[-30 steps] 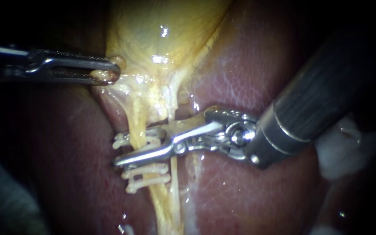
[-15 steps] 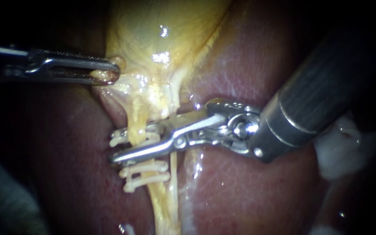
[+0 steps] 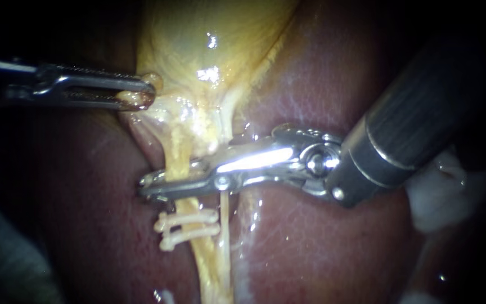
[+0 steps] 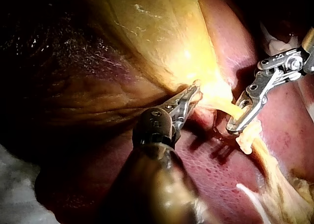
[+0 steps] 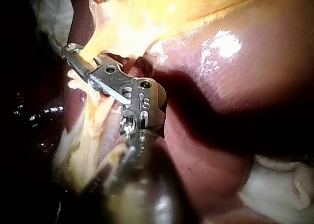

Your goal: Clipping third clip left tube

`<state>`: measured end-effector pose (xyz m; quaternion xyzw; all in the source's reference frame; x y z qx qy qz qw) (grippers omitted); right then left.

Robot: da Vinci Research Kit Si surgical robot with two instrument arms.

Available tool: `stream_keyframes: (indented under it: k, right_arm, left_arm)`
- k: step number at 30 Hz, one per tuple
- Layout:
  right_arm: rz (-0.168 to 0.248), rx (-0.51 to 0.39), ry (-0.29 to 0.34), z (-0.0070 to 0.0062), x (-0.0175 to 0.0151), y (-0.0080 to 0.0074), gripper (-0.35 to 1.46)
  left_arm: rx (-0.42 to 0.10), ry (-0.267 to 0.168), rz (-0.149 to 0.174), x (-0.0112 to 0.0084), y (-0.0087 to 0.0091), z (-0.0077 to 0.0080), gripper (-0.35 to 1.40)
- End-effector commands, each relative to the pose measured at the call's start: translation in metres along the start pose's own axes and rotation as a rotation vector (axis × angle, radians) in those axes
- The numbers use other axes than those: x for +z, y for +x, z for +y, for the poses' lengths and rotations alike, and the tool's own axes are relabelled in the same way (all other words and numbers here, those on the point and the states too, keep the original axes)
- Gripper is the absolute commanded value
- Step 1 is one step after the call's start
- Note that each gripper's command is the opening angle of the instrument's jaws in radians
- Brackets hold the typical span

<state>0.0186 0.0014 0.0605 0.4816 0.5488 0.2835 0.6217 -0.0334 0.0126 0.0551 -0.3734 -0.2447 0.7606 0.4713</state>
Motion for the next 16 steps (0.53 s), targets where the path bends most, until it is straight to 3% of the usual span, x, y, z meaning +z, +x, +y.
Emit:
stream_keyframes:
  k: [1, 16]
  right_arm:
    - [0.000, 0.009, 0.001, 0.0000, 0.0000, 0.0000, -0.35]
    - [-0.002, 0.008, 0.002, 0.0003, -0.0004, -0.0001, -0.35]
  left_arm:
    - [0.000, 0.000, 0.000, 0.0000, 0.0000, 0.0000, -0.35]
    - [0.000, 0.000, 0.000, 0.0001, 0.0000, 0.0000, -0.35]
